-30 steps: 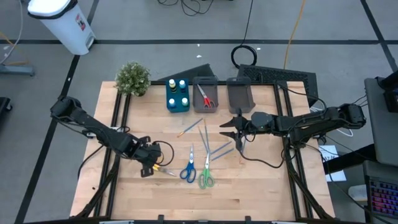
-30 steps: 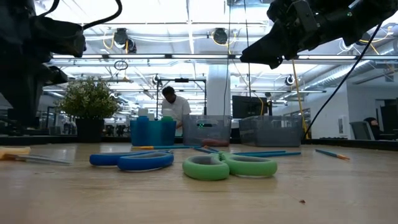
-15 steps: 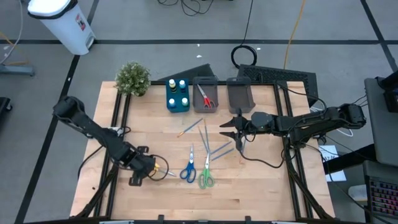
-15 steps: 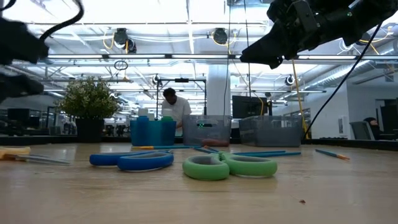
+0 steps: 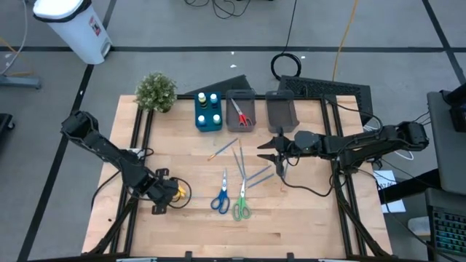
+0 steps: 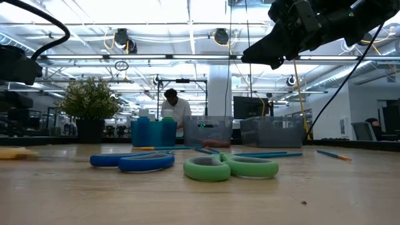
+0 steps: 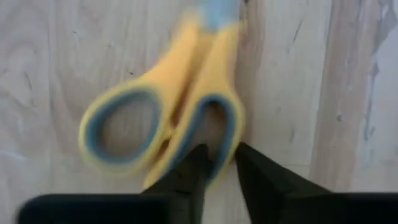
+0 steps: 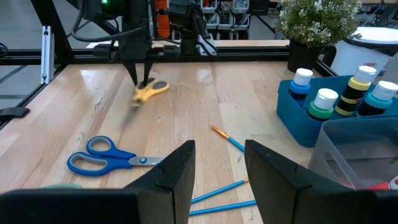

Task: Pick & Place Paint Supplies
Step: Put the yellow scissors into the left black bin

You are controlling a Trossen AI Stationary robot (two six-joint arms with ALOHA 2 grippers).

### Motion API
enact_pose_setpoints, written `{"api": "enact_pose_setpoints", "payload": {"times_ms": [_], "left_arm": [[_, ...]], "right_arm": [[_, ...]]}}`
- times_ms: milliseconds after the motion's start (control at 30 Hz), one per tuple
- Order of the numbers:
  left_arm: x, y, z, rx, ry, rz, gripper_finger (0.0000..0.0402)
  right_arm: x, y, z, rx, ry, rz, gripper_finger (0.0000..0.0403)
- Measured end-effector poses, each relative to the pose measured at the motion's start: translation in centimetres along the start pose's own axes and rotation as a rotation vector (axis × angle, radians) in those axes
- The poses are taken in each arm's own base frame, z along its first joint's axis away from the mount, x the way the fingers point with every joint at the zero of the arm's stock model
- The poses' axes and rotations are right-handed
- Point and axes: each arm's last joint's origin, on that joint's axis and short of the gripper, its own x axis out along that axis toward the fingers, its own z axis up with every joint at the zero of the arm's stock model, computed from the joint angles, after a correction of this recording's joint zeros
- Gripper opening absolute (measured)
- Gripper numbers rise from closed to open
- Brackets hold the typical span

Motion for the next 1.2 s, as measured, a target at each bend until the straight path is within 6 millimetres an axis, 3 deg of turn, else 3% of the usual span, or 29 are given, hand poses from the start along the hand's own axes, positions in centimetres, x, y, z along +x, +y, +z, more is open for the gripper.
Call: {"api": "enact_pose_setpoints", "payload": {"times_ms": [133,367,533,900,1200], "left_arm": [[0.0,0.1,0.0,0.021,-0.003,0.012,0.0018],[-0.1,-0.1,0.3,0.054,-0.003,-0.026,0.0019],[-1.4,0.0,0.9,0.016,-0.042,-0.089,0.0018],[-6.6,-0.3,3.4,0.005,-0.443,-0.16,0.0017],[-8.7,0.2,5.9,0.063,-0.806,-0.044,0.0017]], "right_arm": [[0.0,0.0,0.0,0.0,0.0,0.0,0.013],[0.0,0.0,0.0,0.003,0.001,0.0,0.013],[0.0,0.0,0.0,0.002,0.001,0.0,0.013],[0.0,0.0,0.0,0.002,0.001,0.0,0.013],[0.3,0.0,0.0,0.093,-0.016,0.004,0.013]]}}
